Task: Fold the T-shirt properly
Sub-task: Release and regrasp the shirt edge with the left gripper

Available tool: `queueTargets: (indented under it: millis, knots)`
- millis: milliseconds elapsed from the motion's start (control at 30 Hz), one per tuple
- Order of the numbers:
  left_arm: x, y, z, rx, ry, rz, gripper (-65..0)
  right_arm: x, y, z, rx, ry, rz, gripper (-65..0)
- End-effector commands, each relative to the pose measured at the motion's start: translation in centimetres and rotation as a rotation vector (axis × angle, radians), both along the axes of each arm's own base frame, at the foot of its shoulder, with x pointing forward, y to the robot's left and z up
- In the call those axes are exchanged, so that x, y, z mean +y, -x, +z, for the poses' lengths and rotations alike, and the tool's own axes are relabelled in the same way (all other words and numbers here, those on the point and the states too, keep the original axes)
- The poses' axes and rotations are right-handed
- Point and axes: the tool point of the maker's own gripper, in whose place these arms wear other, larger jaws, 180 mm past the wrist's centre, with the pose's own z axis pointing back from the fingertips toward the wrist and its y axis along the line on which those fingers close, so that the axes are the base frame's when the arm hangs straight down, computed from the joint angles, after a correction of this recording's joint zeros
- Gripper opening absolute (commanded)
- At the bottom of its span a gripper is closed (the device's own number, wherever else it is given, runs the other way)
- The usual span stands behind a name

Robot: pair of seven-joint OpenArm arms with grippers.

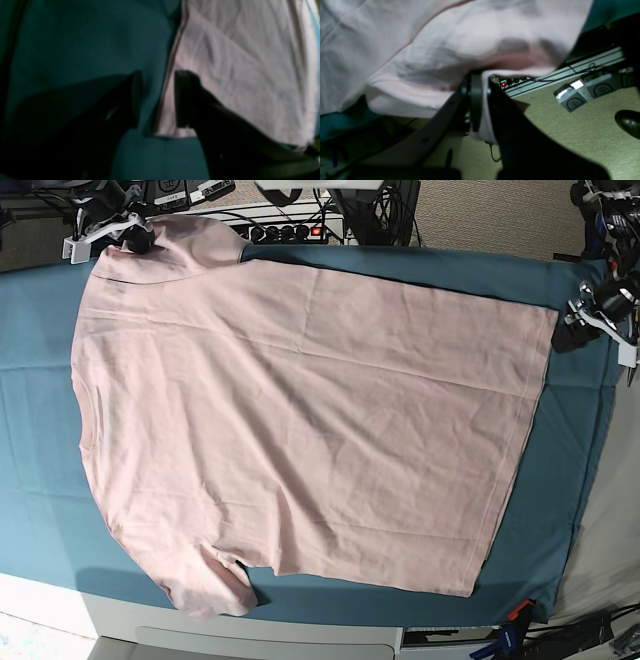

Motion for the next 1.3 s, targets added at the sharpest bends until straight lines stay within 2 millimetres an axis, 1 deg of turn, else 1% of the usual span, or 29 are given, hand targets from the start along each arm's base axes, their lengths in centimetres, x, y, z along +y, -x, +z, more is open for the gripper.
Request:
queueTargets:
  millis: [0,100,200,300,433,567,633,700,833,900,967,1067,1267]
  knots:
    - [-0.5,3.2,-2.5,0.178,-0.051,-0.069,-43.7,-0.3,-0.5,0.8,-0.030,0.009,0.010,-65.0]
    - [0.1,2.8,-1.9,0.176,-0.090,-0.082,-43.7,-0.3,-0.5,0.8,-0.031,0.009,0.010,-65.0]
    - [1.0,3.2,-2.1,0.210,-0.128,-0.075,-43.8,-0.3,-0.5,0.8,-0.030,0.009,0.011,-65.0]
    - [0.9,3.5,-2.2,0.227,-0.123,-0.085,-43.7,-0.3,-0.6,0.9,-0.034,0.009,0.010,-65.0]
    - [-0.3,3.5,-1.8,0.211,-0.072,-0.123,-43.8,-0.3,-0.7,0.9,-0.036,0.009,0.011,-65.0]
    - [-1.0,3.4,-1.5,0.189,-0.039,-0.146,-43.7,-0.3,-0.7,0.9,-0.036,0.010,0.010,-65.0]
    - [-1.4,3.5,-1.6,0.195,-0.030,-0.161,-43.7,-0.3,-0.7,0.9,-0.036,0.010,0.010,-65.0]
    - [-2.6,3.7,-2.1,0.214,-0.019,-0.200,-43.7,-0.3,-0.7,0.9,-0.036,0.009,0.010,-65.0]
    - [-6.2,4.5,-3.3,0.244,0.009,-0.329,-43.7,-0.3,-0.7,0.9,-0.036,0.010,0.010,-65.0]
    - [-7.2,4.6,-3.7,0.254,0.013,-0.360,-43.8,-0.3,-0.7,0.9,-0.036,0.010,0.010,-65.0]
    - [-7.5,4.4,-3.7,0.251,0.013,-0.367,-44.2,-0.3,-0.7,0.9,-0.036,0.010,0.010,-65.0]
    - [-7.3,4.2,-3.5,0.246,0.008,-0.367,-47.2,-0.3,-0.7,0.9,-0.036,0.010,0.010,-65.0]
    - [-6.6,4.0,-3.3,0.243,-0.005,-0.362,-47.2,-0.3,-0.7,0.9,-0.035,0.010,0.010,-65.0]
